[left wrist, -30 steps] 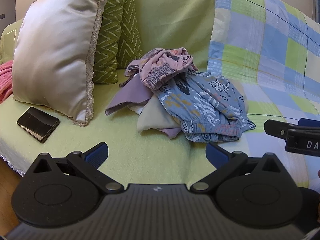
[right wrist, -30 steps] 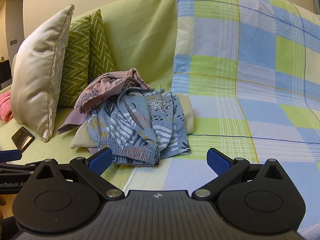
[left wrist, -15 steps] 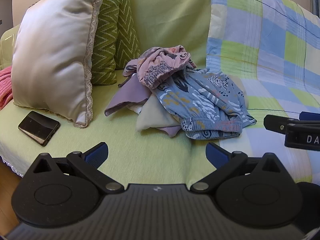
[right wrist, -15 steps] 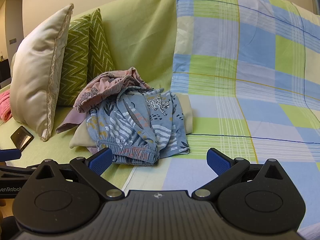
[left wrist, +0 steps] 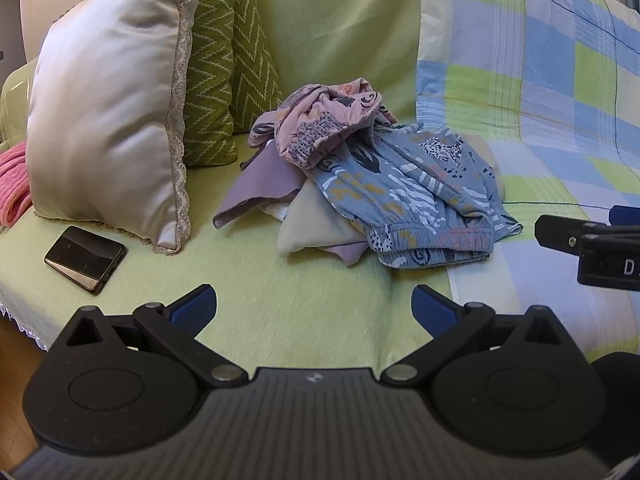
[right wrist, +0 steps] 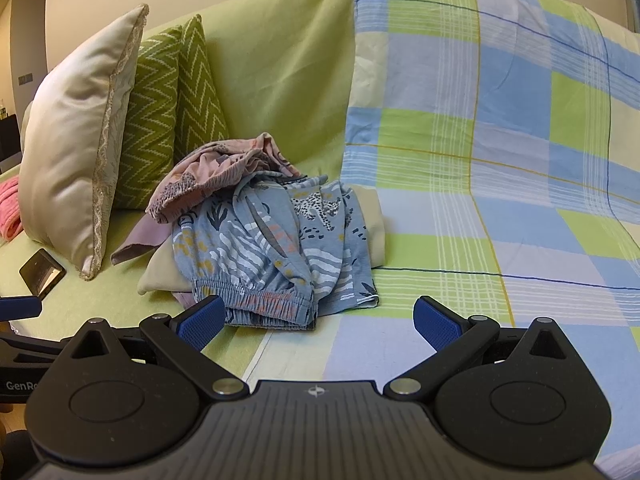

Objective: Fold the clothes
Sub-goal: 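Move both grippers toward the clothes pile on the sofa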

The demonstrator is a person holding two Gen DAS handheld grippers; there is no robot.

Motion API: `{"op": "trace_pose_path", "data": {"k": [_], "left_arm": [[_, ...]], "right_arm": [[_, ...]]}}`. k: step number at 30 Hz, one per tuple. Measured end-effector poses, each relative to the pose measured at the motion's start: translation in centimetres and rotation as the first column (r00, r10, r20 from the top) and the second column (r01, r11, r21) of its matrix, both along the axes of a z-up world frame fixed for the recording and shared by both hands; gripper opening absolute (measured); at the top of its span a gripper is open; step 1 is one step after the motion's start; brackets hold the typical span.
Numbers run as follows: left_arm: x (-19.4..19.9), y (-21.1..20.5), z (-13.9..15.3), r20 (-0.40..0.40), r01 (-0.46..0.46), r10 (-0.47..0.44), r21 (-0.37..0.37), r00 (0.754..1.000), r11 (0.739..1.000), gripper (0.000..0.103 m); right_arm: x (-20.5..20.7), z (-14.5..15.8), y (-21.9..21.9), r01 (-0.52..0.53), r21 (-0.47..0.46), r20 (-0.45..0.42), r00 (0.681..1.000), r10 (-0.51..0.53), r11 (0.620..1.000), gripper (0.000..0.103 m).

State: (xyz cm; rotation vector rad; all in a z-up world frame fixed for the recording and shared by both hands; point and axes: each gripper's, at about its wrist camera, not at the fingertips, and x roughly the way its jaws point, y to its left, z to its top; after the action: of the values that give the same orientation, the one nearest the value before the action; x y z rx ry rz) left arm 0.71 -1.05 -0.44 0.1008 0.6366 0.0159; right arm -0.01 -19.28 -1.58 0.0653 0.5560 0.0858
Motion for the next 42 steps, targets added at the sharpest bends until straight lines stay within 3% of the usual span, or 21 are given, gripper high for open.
{"op": "trace_pose_path", "data": {"k": [23, 34, 42], "left_arm": [[0.4, 0.5, -0.2, -0.034, -0.008, 0.006, -0.034, 0.999, 0.999, 0.102], [0.5, 0.4, -0.2, -0.042, -0.002, 0.001, -0.038, 0.999, 0.999, 0.102], [0.6, 0.1, -0.3, -0.050, 0.002, -0.003, -0.026, 0.999, 1.000, 0.102]], "right_arm": [[0.1, -0.1, 0.5, -0.003, -0.032, -0.008, 1.000, 0.003, 0.999, 0.103], [1.1, -0.7, 1.2, 0.000, -0.085, -0.081, 0.997, -0.007, 0.996, 0.103], [1.8, -1.0, 0.8, -0.007, -0.063, -0.129, 0.992, -0.001, 0.998, 0.103]]}}
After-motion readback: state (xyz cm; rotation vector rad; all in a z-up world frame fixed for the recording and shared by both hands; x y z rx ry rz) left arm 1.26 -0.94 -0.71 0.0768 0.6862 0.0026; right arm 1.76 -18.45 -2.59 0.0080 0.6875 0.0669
